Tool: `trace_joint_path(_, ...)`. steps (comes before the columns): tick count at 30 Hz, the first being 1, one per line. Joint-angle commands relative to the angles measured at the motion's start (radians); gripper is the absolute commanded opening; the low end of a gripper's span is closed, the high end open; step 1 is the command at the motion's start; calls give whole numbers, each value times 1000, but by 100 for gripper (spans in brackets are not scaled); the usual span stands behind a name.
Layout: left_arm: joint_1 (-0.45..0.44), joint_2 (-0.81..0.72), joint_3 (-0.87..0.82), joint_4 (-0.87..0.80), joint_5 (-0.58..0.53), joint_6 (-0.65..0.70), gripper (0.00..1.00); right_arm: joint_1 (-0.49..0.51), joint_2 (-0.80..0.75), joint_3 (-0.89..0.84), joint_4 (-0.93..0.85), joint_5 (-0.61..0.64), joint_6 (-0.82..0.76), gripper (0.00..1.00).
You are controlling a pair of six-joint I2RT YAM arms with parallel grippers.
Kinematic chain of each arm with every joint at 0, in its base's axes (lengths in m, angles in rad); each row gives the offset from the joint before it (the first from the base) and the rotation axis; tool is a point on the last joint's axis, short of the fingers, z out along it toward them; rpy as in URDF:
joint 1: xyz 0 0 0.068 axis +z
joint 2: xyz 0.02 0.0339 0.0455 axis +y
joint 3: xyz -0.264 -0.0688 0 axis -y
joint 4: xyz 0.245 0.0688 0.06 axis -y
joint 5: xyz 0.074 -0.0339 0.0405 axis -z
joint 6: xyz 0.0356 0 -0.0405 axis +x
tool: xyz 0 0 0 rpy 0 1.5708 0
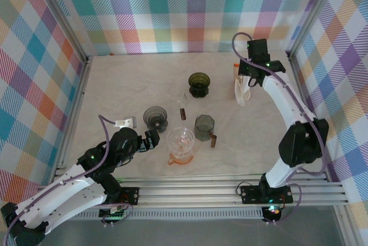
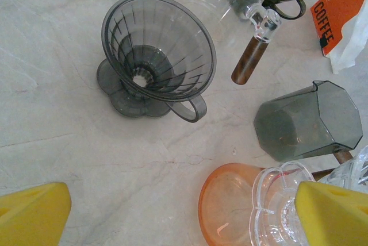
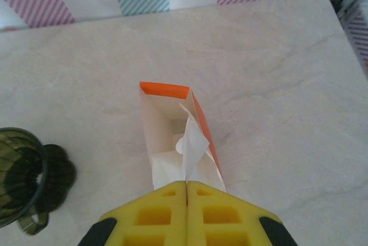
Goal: Place the coffee filter in the dripper
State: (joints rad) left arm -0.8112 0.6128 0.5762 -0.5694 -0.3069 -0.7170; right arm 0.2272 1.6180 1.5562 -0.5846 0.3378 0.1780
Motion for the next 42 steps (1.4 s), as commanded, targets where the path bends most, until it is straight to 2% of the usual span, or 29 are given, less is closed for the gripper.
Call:
trace_joint_path(1,-4,-10,23,3,10,18,100,21,-106,-50,28,18,10,0)
trace_joint_path(5,-4,-19,41,-26,17,20,100,67,-245,-127,18,-12,30,0)
trace_joint_path(8,-3,-34,56,-57,18,24,100,143,-362,-178,-19,-45,37,0)
trace_joint_path(13,-5,-62,68,-97,12,34,100,298,-519,-201,-168,-155,85,0)
trace_joint_path(17,-4,-71,73,-114,9,37,100,432,-559,-128,-328,-252,129,0)
trace_joint_path(21,-3,-70,89,-128,-4,43,100,572,-506,-24,-483,-351,178,0)
trace_joint_path(26,-5,-75,106,-132,-10,48,100,737,-361,134,-642,-384,212,0)
trace_joint_path(32,-4,-74,124,-138,-1,60,100,791,-179,281,-788,-374,230,0)
trace_joint_path(42,-4,-78,122,-127,41,66,100,793,42,461,-889,-303,221,0)
